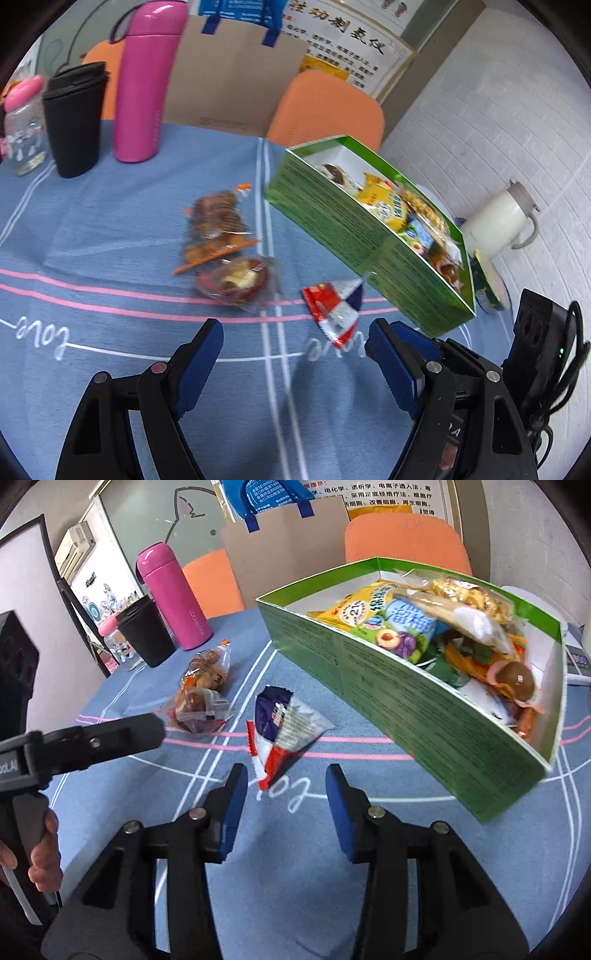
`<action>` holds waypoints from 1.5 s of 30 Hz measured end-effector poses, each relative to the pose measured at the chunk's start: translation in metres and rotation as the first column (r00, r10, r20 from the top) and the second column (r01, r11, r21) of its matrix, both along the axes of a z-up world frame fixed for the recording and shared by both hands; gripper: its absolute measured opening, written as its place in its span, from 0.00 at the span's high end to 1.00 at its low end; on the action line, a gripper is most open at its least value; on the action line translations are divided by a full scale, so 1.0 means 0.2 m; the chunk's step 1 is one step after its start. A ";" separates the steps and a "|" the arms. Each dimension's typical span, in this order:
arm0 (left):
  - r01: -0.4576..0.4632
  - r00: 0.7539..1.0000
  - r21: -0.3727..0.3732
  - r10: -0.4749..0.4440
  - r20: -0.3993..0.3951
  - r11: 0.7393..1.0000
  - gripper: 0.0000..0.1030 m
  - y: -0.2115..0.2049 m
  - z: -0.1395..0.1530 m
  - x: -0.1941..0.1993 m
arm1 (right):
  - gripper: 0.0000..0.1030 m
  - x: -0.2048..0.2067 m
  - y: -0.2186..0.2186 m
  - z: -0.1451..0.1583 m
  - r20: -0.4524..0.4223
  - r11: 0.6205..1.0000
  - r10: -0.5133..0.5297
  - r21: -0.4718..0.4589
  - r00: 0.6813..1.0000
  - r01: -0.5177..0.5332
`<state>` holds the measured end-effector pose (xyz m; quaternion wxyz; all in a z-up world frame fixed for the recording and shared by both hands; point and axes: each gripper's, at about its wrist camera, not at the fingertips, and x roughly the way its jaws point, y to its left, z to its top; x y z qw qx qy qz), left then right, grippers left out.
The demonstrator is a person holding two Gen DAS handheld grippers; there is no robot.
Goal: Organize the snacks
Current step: 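Grasp the clear twisted-bread packet with the left gripper while the right holds its packet, then lower both held packets into the green box and open both grippers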
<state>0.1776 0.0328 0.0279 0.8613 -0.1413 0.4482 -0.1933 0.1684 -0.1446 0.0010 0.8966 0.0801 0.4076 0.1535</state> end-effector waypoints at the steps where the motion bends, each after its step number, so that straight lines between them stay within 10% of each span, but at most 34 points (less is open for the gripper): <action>1: -0.015 1.000 0.005 0.015 0.004 1.000 0.20 0.02 0.00 0.00 | 0.56 0.02 0.01 -0.01 -0.005 1.000 -0.002 -0.004 1.000 0.002; 17: -0.071 0.997 0.077 0.074 -0.036 0.994 0.20 0.03 -0.14 0.23 | 0.64 0.20 0.07 -0.06 -0.032 0.999 -0.034 -0.027 0.999 0.033; 20: -0.063 0.997 0.071 0.066 -0.042 0.995 0.56 0.05 -0.18 0.24 | 0.66 0.20 0.06 -0.06 -0.031 0.999 -0.026 -0.022 0.999 0.025; 25: -0.042 0.998 0.068 0.045 -0.051 0.997 0.62 0.06 -0.17 0.19 | 0.66 0.14 0.06 -0.05 -0.019 0.999 -0.015 -0.029 1.000 0.014; 45: 0.078 0.992 0.030 -0.080 0.099 0.997 0.62 -0.24 0.27 0.14 | 0.66 -0.14 -0.31 0.36 0.241 0.983 -0.179 0.014 0.954 0.181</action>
